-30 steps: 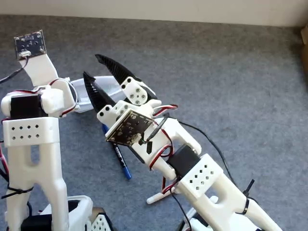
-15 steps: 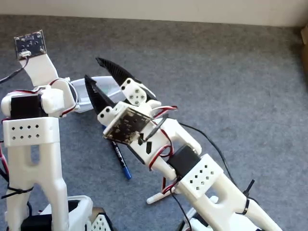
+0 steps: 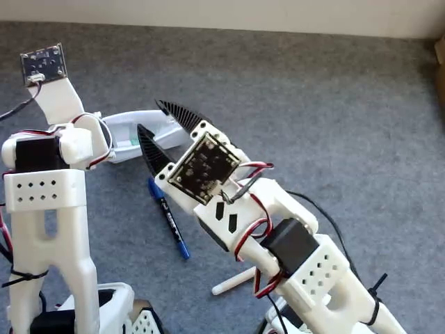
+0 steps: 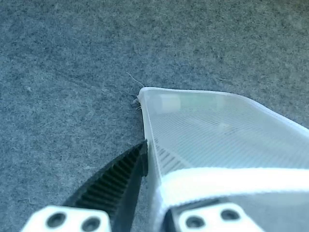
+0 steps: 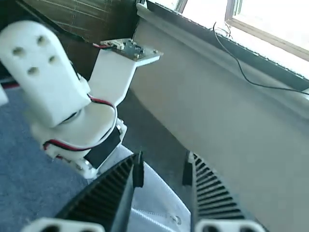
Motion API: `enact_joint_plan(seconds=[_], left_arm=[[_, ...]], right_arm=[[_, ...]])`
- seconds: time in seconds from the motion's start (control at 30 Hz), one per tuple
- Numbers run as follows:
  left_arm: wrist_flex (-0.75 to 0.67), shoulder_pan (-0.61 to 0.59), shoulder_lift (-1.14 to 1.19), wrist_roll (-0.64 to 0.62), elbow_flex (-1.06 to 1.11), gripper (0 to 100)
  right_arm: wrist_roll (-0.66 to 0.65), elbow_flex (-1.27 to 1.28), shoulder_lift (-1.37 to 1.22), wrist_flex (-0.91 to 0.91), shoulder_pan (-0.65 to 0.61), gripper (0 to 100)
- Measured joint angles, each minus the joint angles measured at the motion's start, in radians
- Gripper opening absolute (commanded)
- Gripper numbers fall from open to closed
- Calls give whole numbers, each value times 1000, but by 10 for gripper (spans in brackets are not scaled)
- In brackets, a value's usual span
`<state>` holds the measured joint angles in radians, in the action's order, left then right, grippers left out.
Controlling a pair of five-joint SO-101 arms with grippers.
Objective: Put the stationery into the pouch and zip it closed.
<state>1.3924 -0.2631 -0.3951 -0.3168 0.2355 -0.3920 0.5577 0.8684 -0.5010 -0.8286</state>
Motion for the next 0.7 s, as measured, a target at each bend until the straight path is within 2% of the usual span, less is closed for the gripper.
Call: enact_joint_plan(seconds=[0.4, 0.7], left_arm=[[0, 0, 0, 0, 0, 34], [0, 0, 0, 0, 0, 34]], right_arm=[[5, 361, 8, -2, 0, 131], [199, 433, 8, -2, 20, 131]])
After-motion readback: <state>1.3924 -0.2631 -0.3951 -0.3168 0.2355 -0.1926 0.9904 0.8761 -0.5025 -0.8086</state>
